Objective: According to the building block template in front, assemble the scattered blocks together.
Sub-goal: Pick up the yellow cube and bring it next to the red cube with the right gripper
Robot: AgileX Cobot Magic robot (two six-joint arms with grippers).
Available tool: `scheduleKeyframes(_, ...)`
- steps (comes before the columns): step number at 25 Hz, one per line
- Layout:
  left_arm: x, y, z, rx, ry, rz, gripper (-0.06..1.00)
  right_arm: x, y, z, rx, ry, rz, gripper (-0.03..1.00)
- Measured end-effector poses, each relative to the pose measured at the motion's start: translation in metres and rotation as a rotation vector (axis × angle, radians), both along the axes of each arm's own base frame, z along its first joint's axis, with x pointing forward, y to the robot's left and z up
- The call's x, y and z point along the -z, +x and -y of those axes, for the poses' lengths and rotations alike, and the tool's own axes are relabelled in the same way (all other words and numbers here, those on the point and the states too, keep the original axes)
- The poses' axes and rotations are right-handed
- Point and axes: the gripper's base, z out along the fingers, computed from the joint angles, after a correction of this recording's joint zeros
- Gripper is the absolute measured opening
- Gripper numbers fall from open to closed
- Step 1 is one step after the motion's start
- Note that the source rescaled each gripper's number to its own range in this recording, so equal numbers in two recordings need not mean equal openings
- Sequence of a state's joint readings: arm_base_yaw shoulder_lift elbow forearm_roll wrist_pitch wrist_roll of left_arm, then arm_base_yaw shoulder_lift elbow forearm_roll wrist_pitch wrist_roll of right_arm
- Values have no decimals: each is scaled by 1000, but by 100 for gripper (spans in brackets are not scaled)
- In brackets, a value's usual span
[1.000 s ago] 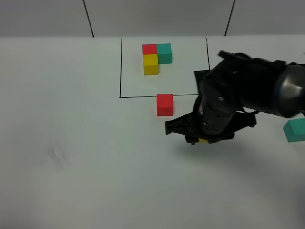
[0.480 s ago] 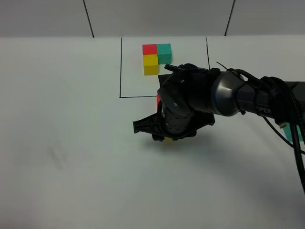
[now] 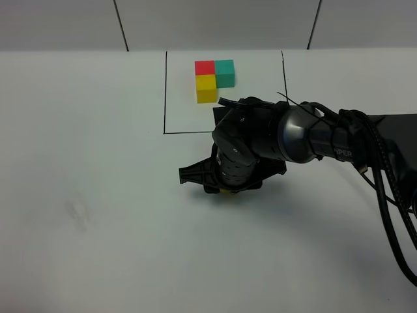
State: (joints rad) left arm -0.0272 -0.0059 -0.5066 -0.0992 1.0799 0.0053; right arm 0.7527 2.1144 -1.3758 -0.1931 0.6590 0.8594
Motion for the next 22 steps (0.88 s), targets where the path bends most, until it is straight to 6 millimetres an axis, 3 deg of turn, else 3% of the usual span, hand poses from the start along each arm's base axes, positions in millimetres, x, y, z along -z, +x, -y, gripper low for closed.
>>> scheduleKeyframes(22, 0, 0, 0, -3, -4, -1, 78, 8, 14, 1, 17, 13, 85, 2)
